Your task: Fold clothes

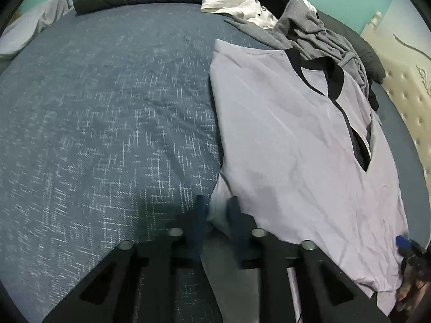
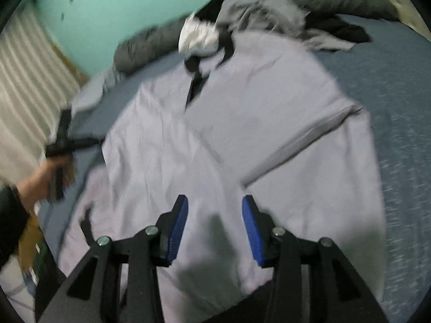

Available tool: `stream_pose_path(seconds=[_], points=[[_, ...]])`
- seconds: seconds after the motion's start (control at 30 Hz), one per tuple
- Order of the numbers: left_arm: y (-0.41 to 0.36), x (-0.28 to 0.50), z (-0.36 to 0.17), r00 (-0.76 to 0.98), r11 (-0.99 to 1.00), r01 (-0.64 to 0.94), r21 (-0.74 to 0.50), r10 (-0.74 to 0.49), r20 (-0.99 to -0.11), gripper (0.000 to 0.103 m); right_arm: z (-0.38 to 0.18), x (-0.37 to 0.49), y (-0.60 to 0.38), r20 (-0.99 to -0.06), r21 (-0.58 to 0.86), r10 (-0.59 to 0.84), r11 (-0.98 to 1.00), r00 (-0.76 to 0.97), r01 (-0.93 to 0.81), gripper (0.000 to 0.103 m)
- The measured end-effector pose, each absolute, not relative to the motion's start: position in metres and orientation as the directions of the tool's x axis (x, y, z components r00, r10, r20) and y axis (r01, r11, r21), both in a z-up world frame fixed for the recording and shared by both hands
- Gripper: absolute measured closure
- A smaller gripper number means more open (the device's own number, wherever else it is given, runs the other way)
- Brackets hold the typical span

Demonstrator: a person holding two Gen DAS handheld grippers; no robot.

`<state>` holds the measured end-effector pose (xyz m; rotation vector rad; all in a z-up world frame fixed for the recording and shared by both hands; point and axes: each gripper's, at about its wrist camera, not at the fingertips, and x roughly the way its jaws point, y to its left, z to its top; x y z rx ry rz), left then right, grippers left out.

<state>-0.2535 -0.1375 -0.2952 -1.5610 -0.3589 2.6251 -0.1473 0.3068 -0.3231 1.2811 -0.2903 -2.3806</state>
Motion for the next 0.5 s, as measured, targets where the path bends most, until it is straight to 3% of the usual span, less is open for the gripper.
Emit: stream_pose_path(seconds=[0.2, 0.33, 0.37, 0.5], points=[[-0.155, -0.244, -0.295, -0.552, -0.934, 0.146, -0.327, 0.198, -0.81, 0.09, -0.337, -0.148, 0.292, -0.796, 0.293, -0.404, -0.909, -0.451, 0.297, 0.061], [-0.177, -0.236, -0.3, -0.601, -0.854, 0.248, -0.457, 0.234, -0.764, 0.092, -0.345, -0.148, 0.291, -0.814, 0.273, -0.387, -0.913, -0.434, 0.303, 0.061], [-0.181, -0.234, -0.3, -0.605, -0.848, 0.277, -0.452, 0.211, -0.767, 0.103, -0.347, -0.149, 0.289, -0.815, 0.267, -0.383, -0.914, -0.435, 0.305, 0.061], [-0.196, -0.226, -0.291, -0.628, -0.841, 0.319, -0.438, 0.158, -0.762, 0.103, -0.348, -0.148, 0.288, -0.816, 0.266, -0.382, -0.914, -0.434, 0.306, 0.061]])
